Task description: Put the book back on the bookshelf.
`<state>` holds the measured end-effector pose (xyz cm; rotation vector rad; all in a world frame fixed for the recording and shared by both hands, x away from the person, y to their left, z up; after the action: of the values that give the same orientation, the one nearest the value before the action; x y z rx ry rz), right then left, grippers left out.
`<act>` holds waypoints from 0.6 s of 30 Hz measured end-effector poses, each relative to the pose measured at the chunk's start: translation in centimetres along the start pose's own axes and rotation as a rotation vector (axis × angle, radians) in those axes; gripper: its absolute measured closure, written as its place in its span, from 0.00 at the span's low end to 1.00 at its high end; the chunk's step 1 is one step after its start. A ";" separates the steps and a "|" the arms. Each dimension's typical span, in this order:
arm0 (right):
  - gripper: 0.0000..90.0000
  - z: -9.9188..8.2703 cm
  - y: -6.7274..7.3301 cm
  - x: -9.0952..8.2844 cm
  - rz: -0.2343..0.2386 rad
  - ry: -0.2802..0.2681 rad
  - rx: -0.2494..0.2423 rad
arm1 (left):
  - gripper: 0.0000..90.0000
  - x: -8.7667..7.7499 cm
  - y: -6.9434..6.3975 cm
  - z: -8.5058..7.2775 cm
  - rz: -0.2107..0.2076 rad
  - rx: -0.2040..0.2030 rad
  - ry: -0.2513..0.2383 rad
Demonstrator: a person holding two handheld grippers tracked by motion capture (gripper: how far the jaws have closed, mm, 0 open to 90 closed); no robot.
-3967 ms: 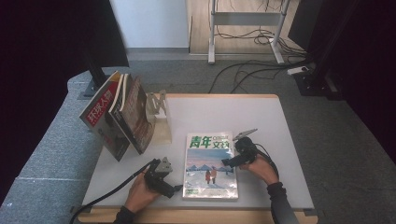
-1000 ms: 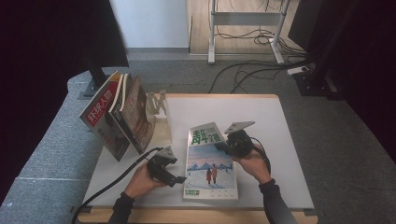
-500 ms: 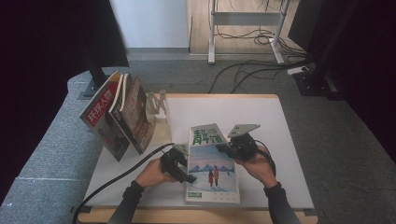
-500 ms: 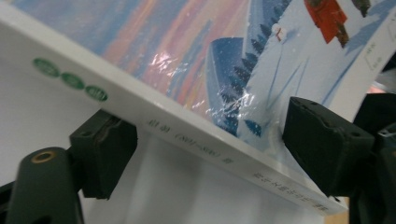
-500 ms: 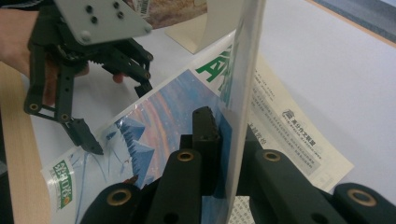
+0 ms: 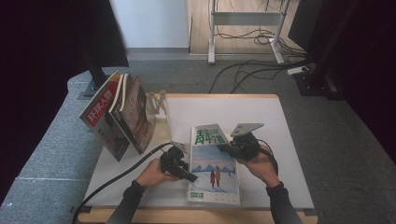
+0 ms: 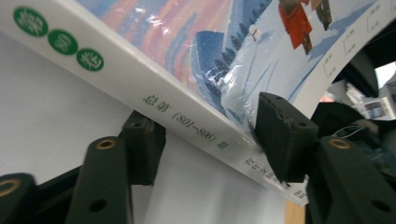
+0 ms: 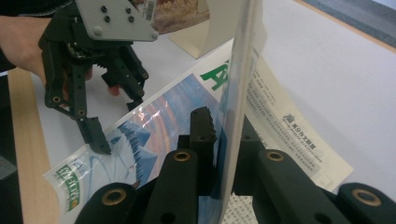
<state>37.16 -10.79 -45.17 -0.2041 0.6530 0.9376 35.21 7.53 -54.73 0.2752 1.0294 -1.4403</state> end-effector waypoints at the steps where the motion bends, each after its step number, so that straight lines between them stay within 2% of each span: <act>1: 0.91 0.0 -0.1 0.0 -0.003 0.000 0.002 | 0.50 -0.1 -0.1 0.1 0.001 0.004 0.005; 5: 0.91 0.3 -0.7 0.1 -0.020 -0.001 -0.001 | 0.53 -0.6 0.2 0.7 0.043 0.029 -0.014; 8: 0.91 1.4 -1.0 -0.2 -0.037 -0.032 -0.006 | 0.55 -1.6 0.7 1.7 0.120 0.061 -0.035; 12: 0.91 3.7 -0.8 -1.2 -0.066 -0.090 -0.033 | 0.61 -3.7 1.1 3.1 0.309 0.125 -0.095; 13: 0.90 4.0 -0.7 -1.4 -0.065 -0.095 -0.040 | 0.62 -4.5 1.2 3.0 0.380 0.169 -0.114; 14: 0.90 4.3 -0.5 -1.7 -0.072 -0.094 -0.063 | 0.66 -4.8 1.1 2.8 0.394 0.177 -0.126; 15: 0.90 4.1 -0.4 -1.8 -0.067 -0.091 -0.065 | 0.68 -5.0 1.0 2.4 0.384 0.178 -0.139; 18: 0.91 3.4 -0.6 -1.5 -0.040 -0.087 -0.045 | 0.72 -5.2 0.7 1.5 0.370 0.177 -0.161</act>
<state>38.48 -10.65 -41.65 -0.2146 0.5462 0.9183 37.48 10.10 -50.46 0.4457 0.6786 -1.1946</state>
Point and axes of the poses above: each handheld gripper's, and its own axes: x roughly forward along the jaws, z roughly out of its top, y roughly to its left, the point moved 7 cm from there along x, roughly forward along the jaws, and after that the axes turned 4 degrees about x, right-handed, at the moved point
